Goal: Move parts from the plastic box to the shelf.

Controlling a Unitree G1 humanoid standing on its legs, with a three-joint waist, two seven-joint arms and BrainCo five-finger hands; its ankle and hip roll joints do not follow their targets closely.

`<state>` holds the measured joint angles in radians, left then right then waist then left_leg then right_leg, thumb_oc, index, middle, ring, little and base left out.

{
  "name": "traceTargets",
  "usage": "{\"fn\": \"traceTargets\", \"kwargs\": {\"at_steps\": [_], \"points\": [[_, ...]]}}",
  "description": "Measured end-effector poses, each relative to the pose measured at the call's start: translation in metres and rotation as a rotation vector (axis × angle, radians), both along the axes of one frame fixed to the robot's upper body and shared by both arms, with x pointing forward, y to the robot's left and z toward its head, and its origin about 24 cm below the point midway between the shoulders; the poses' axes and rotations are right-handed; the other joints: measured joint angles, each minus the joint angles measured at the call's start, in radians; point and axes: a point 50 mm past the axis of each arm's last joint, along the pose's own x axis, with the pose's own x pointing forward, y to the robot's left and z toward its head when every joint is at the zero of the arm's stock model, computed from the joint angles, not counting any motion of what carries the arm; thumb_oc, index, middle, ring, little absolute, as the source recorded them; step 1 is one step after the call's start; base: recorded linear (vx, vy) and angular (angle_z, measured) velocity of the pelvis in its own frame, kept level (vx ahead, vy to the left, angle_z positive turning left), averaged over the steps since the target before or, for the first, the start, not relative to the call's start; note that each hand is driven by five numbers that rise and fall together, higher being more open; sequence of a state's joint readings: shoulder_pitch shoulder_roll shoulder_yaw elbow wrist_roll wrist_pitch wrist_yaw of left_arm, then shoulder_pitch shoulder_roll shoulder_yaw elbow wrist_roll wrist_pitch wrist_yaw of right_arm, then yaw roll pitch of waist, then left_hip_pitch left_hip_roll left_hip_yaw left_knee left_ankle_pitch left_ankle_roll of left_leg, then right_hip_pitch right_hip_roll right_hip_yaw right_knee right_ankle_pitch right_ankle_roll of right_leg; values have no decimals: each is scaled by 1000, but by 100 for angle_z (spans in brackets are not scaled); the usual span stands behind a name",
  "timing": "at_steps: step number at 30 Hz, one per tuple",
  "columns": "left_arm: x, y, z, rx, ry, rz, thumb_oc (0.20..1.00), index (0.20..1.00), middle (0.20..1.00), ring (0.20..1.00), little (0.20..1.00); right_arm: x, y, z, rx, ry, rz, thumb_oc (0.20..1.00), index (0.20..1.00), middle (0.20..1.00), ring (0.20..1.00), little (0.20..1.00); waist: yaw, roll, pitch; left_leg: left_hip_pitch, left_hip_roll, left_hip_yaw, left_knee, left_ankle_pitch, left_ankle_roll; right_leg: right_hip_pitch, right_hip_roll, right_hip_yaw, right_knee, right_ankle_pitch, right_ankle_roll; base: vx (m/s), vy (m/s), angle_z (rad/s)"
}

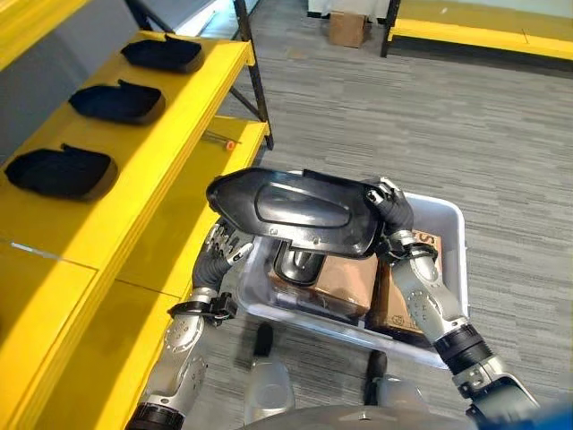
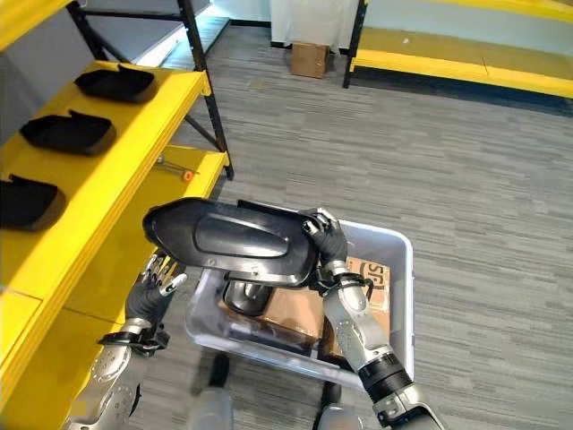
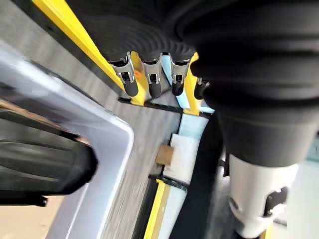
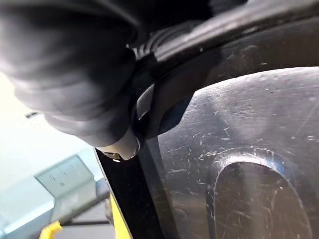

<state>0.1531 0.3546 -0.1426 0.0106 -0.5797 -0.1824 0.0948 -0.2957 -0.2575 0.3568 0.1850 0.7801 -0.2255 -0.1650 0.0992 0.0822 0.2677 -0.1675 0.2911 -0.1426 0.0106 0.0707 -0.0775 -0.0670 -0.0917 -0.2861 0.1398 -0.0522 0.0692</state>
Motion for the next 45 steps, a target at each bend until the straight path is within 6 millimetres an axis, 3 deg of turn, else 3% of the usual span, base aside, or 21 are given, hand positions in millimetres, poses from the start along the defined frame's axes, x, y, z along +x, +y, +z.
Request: {"fn": "traceTargets", "kwargs": {"at_steps": [2, 3, 5, 7, 8, 9, 10, 11, 13, 17, 21, 29, 33, 37, 38, 39, 40, 41, 42, 43, 45], "points": [[6, -4, 2, 10, -5, -28, 1000, 1000, 1000, 1000, 1000, -2, -9, -3, -9, 10, -38, 200, 200, 200, 200, 200, 5, -8, 0, -36, -2, 58, -23, -98, 147, 4, -16, -58, 3, -10, -26, -139, -76, 126], [9, -6, 4, 17, -15, -45, 1000, 1000, 1000, 1000, 1000, -4, -14, -4, -18, 15, -59, 200, 200, 200, 200, 200, 7, -22, 0, -24, -9, 115, -48, -130, 164, 19, -56, -115, -4, -3, -38, -134, -74, 156], [7, -8, 1, 19, -2, -52, 1000, 1000, 1000, 1000, 1000, -6, -20, -4, -51, 12, -68, 200, 200, 200, 200, 200, 7, -34, 7, -15, -42, 195, 93, -89, 115, 62, -124, -184, 1, -10, -37, -101, -16, 111], [1, -9, -5, 3, 23, -45, 1000, 1000, 1000, 1000, 1000, -9, -19, 2, -48, -19, -67, 200, 200, 200, 200, 200, -10, -7, -10, 49, -46, 195, 199, -109, 103, 77, -156, -214, 57, -39, -8, -65, 56, 106], [8, -14, 0, -24, 1, -62, 1000, 1000, 1000, 1000, 1000, -11, -29, 1, -46, -20, -109, 200, 200, 200, 200, 200, -48, -9, -12, 55, -87, 197, 144, -83, 91, 56, -211, -222, 168, -51, -36, 72, 138, 141], [12, -15, 5, -30, -21, -62, 1000, 1000, 1000, 1000, 1000, -11, -28, 0, -48, -16, -107, 200, 200, 200, 200, 200, -47, -12, -19, 60, -92, 176, 107, -79, 93, 15, -211, -212, 212, -101, -39, 171, 276, 201], [12, -7, 6, 5, -15, -69, 1000, 1000, 1000, 1000, 1000, -15, -21, -6, -23, 1, -106, 200, 200, 200, 200, 200, -65, -60, -53, 44, -110, 195, 56, -46, 67, 63, -190, -206, 75, -58, 10, 149, 223, 113], [12, -5, 8, 12, -21, -66, 1000, 1000, 1000, 1000, 1000, -15, -20, -6, -20, 2, -103, 200, 200, 200, 200, 200, -51, -65, -57, 48, -103, 206, 52, -37, 20, 64, -197, -203, 79, -55, 14, 134, 232, 92], [9, 2, 6, 33, -6, -55, 1000, 1000, 1000, 1000, 1000, -16, -18, -7, 8, 8, -113, 200, 200, 200, 200, 200, -27, -75, -59, 48, -121, 219, 78, -61, -16, 84, -224, -212, 76, -48, 25, 48, 150, 11], [5, 10, 5, 57, 7, -42, 1000, 1000, 1000, 1000, 1000, -17, -16, -9, 16, 12, -108, 200, 200, 200, 200, 200, -21, -98, -60, 43, -178, 215, 105, -64, 0, 97, -267, -224, 63, 14, -31, -21, 171, 17], [2, 11, 2, 53, 18, -33, 1000, 1000, 1000, 1000, 1000, -18, -10, -10, 48, 22, -106, 200, 200, 200, 200, 200, -9, -125, -64, 39, -216, 218, 109, -70, 24, 123, -296, -276, 14, 80, -17, -4, 119, 6], [-7, 21, -2, 69, 41, 3, 1000, 1000, 1000, 1000, 1000, -17, -10, -10, 50, 32, -105, 200, 200, 200, 200, 200, 16, -202, -86, 23, -243, 209, 97, -74, 34, 145, -299, -285, -37, 94, -7, 7, 94, 10], [-4, 21, 0, 78, 31, 1, 1000, 1000, 1000, 1000, 1000, -17, -4, -11, 71, 35, -99, 200, 200, 200, 200, 200, 22, -206, -85, -19, -295, 205, 171, -111, 64, 149, -350, -281, -37, 126, 8, 30, 259, 14], [0, 19, 4, 79, 14, -5, 1000, 1000, 1000, 1000, 1000, -17, -2, -11, 82, 38, -100, 200, 200, 200, 200, 200, 14, -195, -83, -21, -343, 203, 179, -135, 112, 156, -404, -271, -21, 214, -20, 76, 273, 25], [7, 19, 9, 79, -14, -3, 1000, 1000, 1000, 1000, 1000, -17, -1, -8, 80, 29, -91, 200, 200, 200, 200, 200, -8, -168, -68, 19, -364, 161, 139, -107, 167, 98, -404, -83, 86, 241, -32, 59, 247, 61], [11, 18, 13, 81, -31, -8, 1000, 1000, 1000, 1000, 1000, -17, 0, -7, 80, 20, -83, 200, 200, 200, 200, 200, -33, -139, -65, 31, -352, 136, 101, -79, 156, 56, -333, 115, 127, 160, 39, 90, 224, 60], [14, 14, 15, 73, -42, -17, 1000, 1000, 1000, 1000, 1000, -17, 1, -6, 83, 19, -80, 200, 200, 200, 200, 200, -40, -143, -69, 44, -358, 137, 73, -69, 165, 28, -295, 174, 127, 130, 76, 98, 220, 28], [17, 16, 17, 71, -54, -2, 1000, 1000, 1000, 1000, 1000, -17, 2, -3, 82, 4, -61, 200, 200, 200, 200, 200, -36, -124, -59, 54, -343, 121, 56, -62, 190, -39, -197, 233, 199, 33, 95, 64, 62, -3], [17, 15, 16, 65, -48, -1, 1000, 1000, 1000, 1000, 1000, -19, 3, -5, 87, 16, -59, 200, 200, 200, 200, 200, -44, -106, -50, 79, -319, 107, 37, -56, 188, -51, -80, 316, 214, -28, 63, 19, -1, 6], [14, 13, 12, 69, -31, -13, 1000, 1000, 1000, 1000, 1000, -22, 2, -11, 90, 38, -62, 200, 200, 200, 200, 200, -57, -101, -51, 129, -310, 109, 1, -35, 172, -51, -10, 252, 199, -65, -5, 10, -17, 16], [7, 12, 7, 78, -13, -15, 1000, 1000, 1000, 1000, 1000, -24, -1, -16, 100, 60, -73, 200, 200, 200, 200, 200, -57, -116, -79, 155, -323, 117, -24, -41, 167, -70, 47, 196, 147, -50, -16, -4, -52, 28]]}}
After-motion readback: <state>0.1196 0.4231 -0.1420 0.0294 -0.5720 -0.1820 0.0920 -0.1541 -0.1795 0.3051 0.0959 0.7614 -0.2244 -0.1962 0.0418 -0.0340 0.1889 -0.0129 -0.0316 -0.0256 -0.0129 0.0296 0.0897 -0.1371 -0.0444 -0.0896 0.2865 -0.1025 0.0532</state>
